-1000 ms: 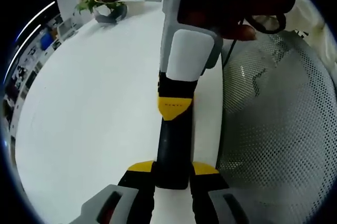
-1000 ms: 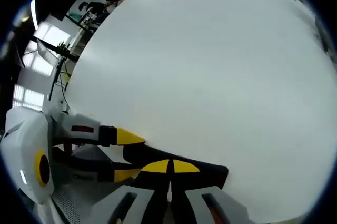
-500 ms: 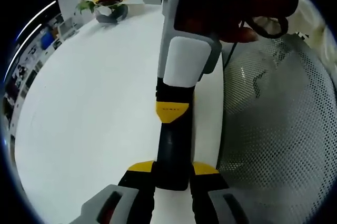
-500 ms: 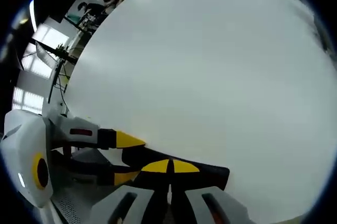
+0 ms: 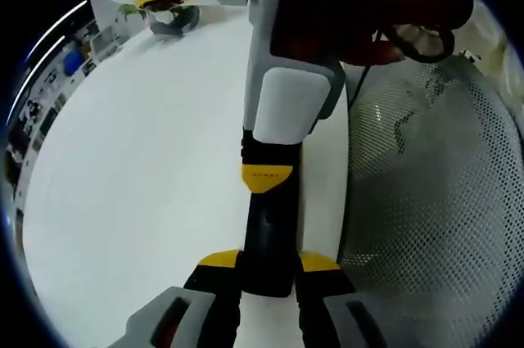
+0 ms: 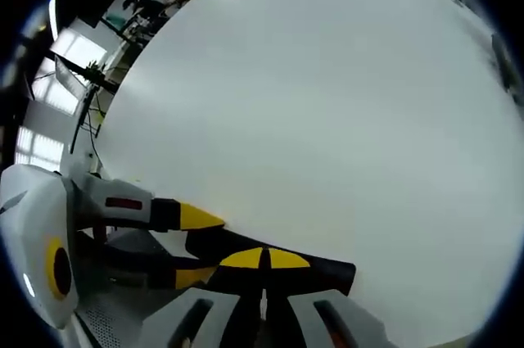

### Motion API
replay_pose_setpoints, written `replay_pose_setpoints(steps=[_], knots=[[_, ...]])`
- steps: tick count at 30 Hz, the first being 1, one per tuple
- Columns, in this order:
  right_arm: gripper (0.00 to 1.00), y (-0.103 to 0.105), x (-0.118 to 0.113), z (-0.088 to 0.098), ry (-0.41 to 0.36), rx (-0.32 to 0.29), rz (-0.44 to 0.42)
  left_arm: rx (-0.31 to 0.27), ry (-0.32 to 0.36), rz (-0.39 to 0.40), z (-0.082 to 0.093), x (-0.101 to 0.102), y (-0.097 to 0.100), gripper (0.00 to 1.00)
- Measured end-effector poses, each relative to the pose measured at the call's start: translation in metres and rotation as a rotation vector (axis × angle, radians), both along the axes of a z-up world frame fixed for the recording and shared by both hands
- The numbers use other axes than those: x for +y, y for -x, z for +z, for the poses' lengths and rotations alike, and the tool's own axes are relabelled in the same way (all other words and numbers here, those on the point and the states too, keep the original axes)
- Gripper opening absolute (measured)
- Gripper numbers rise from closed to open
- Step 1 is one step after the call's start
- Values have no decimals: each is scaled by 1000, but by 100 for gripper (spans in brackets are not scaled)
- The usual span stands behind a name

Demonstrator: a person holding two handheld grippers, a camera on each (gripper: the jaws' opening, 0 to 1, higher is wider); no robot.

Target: Press the specified remote control buttons in sequence, fully releasing each button before pressing the next.

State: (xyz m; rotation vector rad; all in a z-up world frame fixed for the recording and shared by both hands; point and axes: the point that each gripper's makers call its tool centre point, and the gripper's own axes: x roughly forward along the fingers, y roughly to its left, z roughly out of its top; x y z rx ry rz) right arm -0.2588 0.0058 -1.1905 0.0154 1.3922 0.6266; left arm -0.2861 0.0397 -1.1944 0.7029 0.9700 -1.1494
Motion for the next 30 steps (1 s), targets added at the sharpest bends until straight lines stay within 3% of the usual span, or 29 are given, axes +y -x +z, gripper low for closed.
replay_pose_setpoints(steps=[11, 23, 25, 26, 30], knots=[[0, 0, 0, 1, -3, -39, -5, 1, 3, 7, 0, 0, 0, 25], [0, 8, 1, 3, 15, -35, 11, 11, 11, 14, 0, 0, 0, 25], [0, 14, 2, 4, 11, 1, 19, 10, 9, 15, 0, 0, 0, 25], [0, 10, 1, 4, 18, -26, 22, 6, 8, 10, 0, 0, 0, 25], [0, 11, 1, 5, 19, -27, 25, 7, 16, 13, 0, 0, 0, 25]])
